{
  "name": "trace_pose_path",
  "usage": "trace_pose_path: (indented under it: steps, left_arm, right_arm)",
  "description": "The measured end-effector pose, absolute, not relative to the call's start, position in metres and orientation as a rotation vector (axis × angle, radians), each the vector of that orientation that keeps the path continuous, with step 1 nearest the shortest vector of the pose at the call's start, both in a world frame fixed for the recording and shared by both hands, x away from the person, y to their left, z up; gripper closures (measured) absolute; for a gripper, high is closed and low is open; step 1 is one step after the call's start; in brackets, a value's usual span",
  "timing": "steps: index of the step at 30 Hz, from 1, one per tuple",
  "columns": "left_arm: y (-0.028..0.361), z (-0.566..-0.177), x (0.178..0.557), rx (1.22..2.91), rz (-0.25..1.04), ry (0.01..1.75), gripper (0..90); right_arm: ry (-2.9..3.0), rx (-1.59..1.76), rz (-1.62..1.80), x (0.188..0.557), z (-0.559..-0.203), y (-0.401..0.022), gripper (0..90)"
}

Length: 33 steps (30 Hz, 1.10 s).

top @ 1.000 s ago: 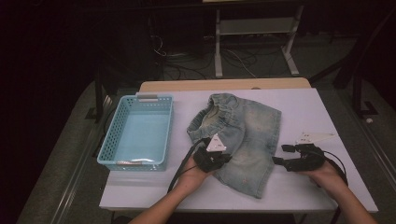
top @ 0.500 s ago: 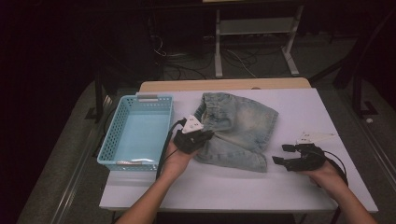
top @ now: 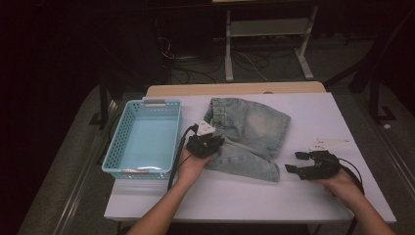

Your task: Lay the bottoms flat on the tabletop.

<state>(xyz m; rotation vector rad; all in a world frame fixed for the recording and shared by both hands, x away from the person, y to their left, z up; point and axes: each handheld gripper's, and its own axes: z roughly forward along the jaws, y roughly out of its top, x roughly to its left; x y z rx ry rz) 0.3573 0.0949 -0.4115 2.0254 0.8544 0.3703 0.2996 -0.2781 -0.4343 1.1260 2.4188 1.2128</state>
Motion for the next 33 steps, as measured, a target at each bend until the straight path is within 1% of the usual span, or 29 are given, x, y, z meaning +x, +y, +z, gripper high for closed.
trace_pose_path:
  steps: [2,3,7,14,20,23,29,33]
  left_arm:
    - [0.095,-0.409,0.354,2.015,0.358,0.838,64.3]
    - [0.095,-0.407,0.352,2.015,0.347,0.830,56.4]
    - [0.095,-0.401,0.339,2.016,0.345,0.776,37.4]
    - [0.091,-0.394,0.314,2.039,0.268,0.699,17.6]
    - [0.092,-0.398,0.296,2.058,0.232,0.662,12.3]
    - [0.095,-0.403,0.288,2.077,0.234,0.658,8.2]
    - [0.105,-0.418,0.277,2.100,0.218,0.674,2.0]
    - [0.112,-0.424,0.273,2.102,0.215,0.688,0.0]
  right_arm:
    - [2.421,1.125,1.213,0.299,-0.434,-0.278,30.9]
    - [2.421,1.124,1.213,0.299,-0.434,-0.278,30.8]
    - [2.421,1.128,1.212,0.299,-0.434,-0.278,30.8]
    - [2.420,1.135,1.210,0.300,-0.434,-0.279,30.8]
    - [2.417,1.140,1.211,0.300,-0.435,-0.281,30.8]
    - [2.417,1.142,1.210,0.300,-0.435,-0.281,30.8]
    - [2.420,1.148,1.200,0.301,-0.436,-0.280,30.8]
    - [2.415,1.157,1.191,0.302,-0.436,-0.280,30.8]
